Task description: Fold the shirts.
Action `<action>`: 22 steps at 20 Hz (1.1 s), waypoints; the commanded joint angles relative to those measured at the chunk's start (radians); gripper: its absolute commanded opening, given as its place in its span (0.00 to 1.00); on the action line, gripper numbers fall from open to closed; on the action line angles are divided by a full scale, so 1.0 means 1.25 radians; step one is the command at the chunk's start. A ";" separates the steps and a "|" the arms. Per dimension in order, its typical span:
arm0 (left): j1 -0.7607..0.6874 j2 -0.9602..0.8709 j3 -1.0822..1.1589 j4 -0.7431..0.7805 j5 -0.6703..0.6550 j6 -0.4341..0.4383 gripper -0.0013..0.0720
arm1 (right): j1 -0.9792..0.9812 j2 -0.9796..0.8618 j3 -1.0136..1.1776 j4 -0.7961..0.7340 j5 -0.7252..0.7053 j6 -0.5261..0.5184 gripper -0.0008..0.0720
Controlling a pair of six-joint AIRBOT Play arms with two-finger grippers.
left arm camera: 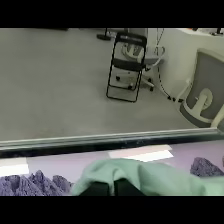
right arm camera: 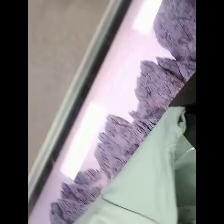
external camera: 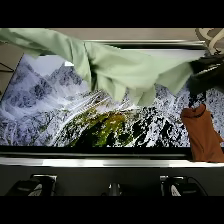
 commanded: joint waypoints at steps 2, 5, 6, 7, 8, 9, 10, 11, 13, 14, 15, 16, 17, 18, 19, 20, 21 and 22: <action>0.005 0.046 0.019 0.193 -0.125 -0.062 0.05 | -0.013 0.107 0.017 -0.198 0.072 0.056 0.04; 0.005 0.042 -0.010 0.330 -0.251 -0.126 0.05 | -0.013 0.108 0.017 -0.283 0.202 0.076 0.04; 0.005 0.044 -0.026 0.331 -0.250 -0.126 0.05 | -0.013 0.106 0.017 -0.282 0.215 0.076 0.04; 0.005 0.042 -0.040 0.331 -0.233 -0.126 0.05 | -0.013 0.104 0.017 -0.281 0.217 0.076 0.04; 0.005 0.040 -0.049 0.331 -0.195 -0.126 0.05 | -0.013 0.099 0.017 -0.281 0.211 0.076 0.04; 0.005 0.035 -0.057 0.331 -0.139 -0.127 0.05 | -0.013 0.091 0.017 -0.280 0.204 0.076 0.04; 0.005 0.027 -0.059 0.331 -0.071 -0.127 0.05 | -0.013 0.080 0.017 -0.279 0.200 0.076 0.04; 0.005 0.014 -0.059 0.331 -0.005 -0.139 0.05 | -0.013 0.065 0.017 -0.279 0.194 0.076 0.04; 0.005 -0.022 -0.059 0.331 0.077 -0.208 0.05 | -0.013 0.022 0.017 -0.279 0.180 0.076 0.04; 0.004 -0.049 -0.060 0.330 0.084 -0.240 0.05 | -0.013 -0.008 0.016 -0.277 0.168 0.076 0.04; 0.004 -0.082 -0.065 0.325 0.074 -0.249 0.05 | -0.013 -0.050 0.013 -0.276 0.146 0.076 0.04; 0.004 -0.114 -0.076 0.321 0.060 -0.249 0.05 | -0.013 -0.097 0.013 -0.274 0.118 0.076 0.04; 0.004 -0.150 -0.094 0.320 0.043 -0.249 0.05 | -0.013 -0.157 0.013 -0.266 0.077 0.076 0.04; 0.004 -0.183 -0.115 0.306 0.031 -0.250 0.05 | -0.013 -0.218 0.013 -0.252 0.023 0.076 0.04; 0.004 -0.219 -0.139 0.276 0.018 -0.250 0.05 | -0.013 -0.288 0.013 -0.233 -0.060 0.076 0.04; 0.004 -0.247 -0.164 0.233 0.011 -0.249 0.05 | -0.013 -0.354 0.014 -0.194 -0.124 0.076 0.04; 0.004 -0.275 -0.192 0.182 0.007 -0.249 0.05 | -0.013 -0.409 0.014 -0.148 -0.171 0.076 0.04; 0.004 -0.297 -0.216 0.143 0.005 -0.249 0.05 | -0.013 -0.457 0.014 -0.091 -0.197 0.077 0.04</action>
